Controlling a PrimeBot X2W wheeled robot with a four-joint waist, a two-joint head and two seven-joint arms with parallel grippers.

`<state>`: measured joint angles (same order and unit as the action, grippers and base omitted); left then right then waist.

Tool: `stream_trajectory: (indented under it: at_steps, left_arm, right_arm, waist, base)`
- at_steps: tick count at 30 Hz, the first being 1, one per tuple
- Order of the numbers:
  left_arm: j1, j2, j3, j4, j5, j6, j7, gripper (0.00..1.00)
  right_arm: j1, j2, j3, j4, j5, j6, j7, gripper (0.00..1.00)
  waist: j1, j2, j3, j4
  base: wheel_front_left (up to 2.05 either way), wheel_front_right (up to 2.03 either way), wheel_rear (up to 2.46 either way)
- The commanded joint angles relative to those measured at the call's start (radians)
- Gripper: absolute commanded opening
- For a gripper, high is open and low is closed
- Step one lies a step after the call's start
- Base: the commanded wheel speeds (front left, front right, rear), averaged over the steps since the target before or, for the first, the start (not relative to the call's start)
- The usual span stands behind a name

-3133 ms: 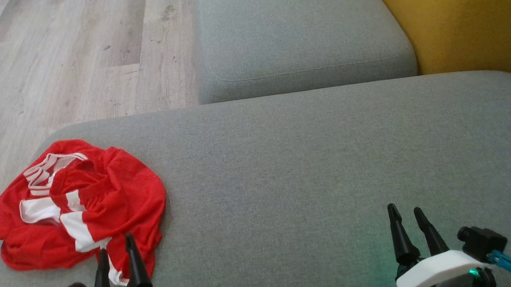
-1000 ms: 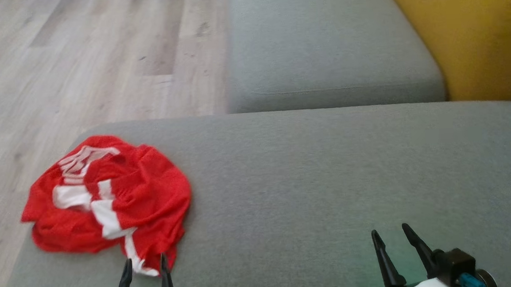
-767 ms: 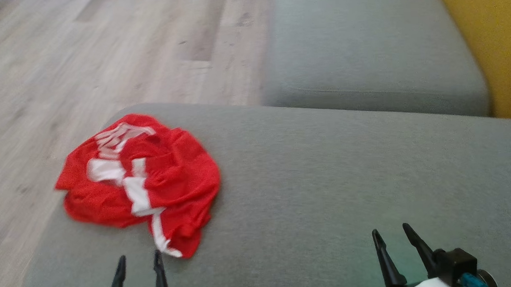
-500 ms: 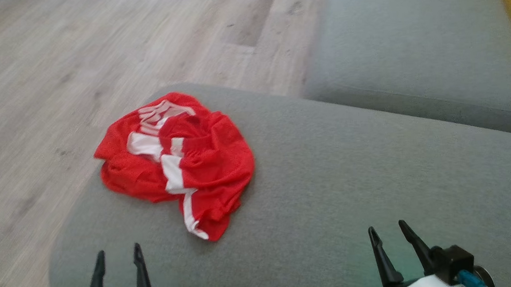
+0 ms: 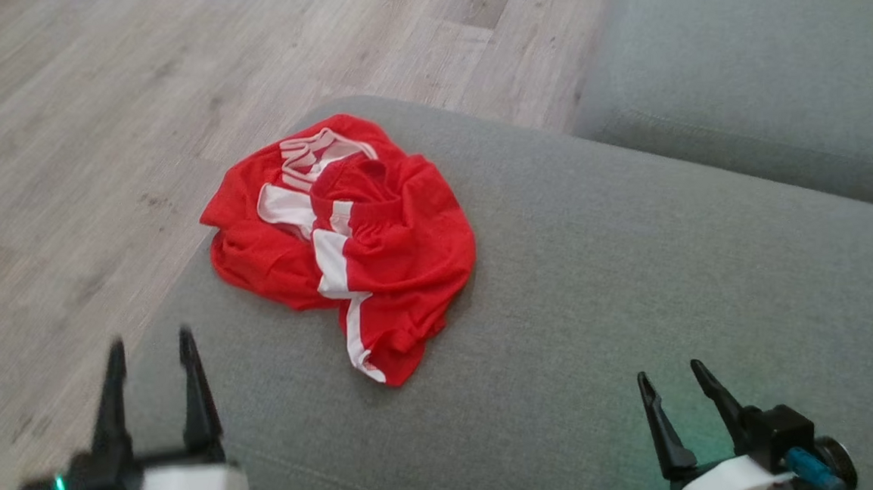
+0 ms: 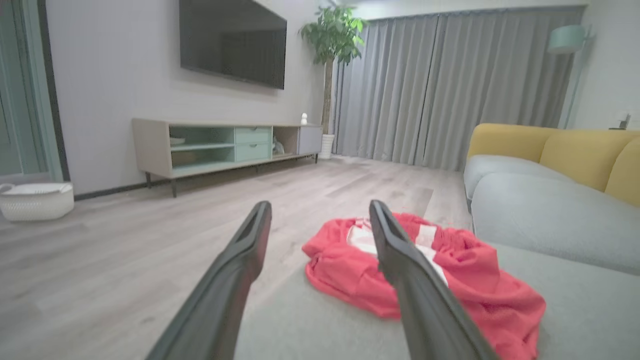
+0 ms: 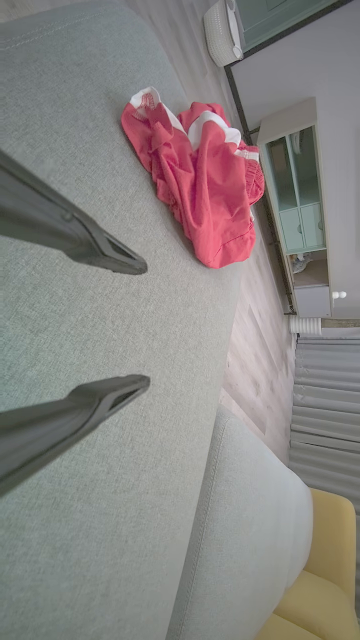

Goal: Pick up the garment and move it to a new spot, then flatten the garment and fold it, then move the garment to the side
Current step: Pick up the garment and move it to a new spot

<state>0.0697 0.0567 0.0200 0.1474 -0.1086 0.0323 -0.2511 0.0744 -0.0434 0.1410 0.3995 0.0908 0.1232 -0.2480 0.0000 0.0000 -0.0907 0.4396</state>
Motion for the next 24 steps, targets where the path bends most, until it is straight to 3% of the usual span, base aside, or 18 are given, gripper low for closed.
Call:
stream_trajectory:
  at_steps: [1,5,9,19,24]
  left_arm:
    - [-0.115,0.025,0.035,-0.054,0.019,-0.02,-0.011,1.0]
    - [-0.248,0.055,0.026,-0.071,0.04,-0.061,-0.011,1.0]
    - [-0.42,0.076,0.004,-0.004,0.048,-0.092,-0.011,1.0]
    - [-0.813,0.088,-0.05,0.404,-0.008,-0.142,0.071,1.0]
    - [-0.946,0.078,-0.057,0.649,-0.079,-0.156,0.207,1.0]
  right_arm:
    - [-0.026,-0.007,0.007,-0.038,-0.023,0.008,-0.014,1.0]
    - [-0.029,-0.007,-0.019,-0.051,-0.081,0.008,-0.014,1.0]
    - [-0.066,-0.022,-0.043,-0.07,-0.14,0.008,-0.014,1.0]
    - [-0.158,-0.121,-0.057,-0.129,-0.177,0.008,-0.014,1.0]
    - [-0.173,-0.156,-0.064,-0.156,-0.18,0.008,-0.014,1.0]
  waist:
    - [0.0,0.0,0.027,0.01]
    - [0.0,0.0,0.087,-0.003]
    - [0.0,0.0,0.175,-0.029]
    - [0.0,0.0,0.351,-0.104]
    - [0.0,0.0,0.416,-0.134]
  base:
    - [0.0,0.0,0.0]
    - [0.0,0.0,0.0]
    - [0.0,0.0,0.0]
    - [0.0,0.0,0.0]
    - [0.0,0.0,0.0]
